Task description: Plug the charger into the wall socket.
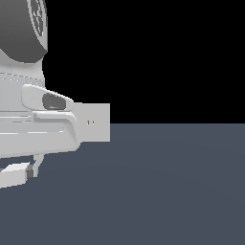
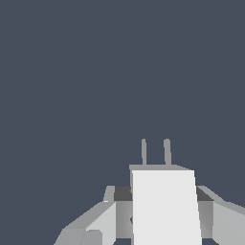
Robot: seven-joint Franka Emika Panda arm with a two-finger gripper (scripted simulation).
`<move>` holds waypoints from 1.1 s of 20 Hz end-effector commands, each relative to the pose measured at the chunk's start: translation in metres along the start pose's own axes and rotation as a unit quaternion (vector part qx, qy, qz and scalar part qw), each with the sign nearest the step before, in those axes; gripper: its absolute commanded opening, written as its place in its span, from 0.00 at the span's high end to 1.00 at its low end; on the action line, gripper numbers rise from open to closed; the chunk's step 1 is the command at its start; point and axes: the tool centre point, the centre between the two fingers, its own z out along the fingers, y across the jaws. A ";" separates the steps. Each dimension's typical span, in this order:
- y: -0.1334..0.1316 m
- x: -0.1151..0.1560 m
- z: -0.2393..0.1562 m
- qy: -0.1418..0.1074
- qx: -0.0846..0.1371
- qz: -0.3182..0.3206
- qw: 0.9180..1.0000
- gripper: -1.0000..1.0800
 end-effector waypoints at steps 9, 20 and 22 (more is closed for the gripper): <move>0.008 0.002 -0.007 0.000 -0.003 0.016 1.000 1.00; 0.077 0.006 -0.064 0.001 -0.028 0.146 0.989 1.00; 0.088 0.004 -0.074 0.001 -0.032 0.167 0.985 1.00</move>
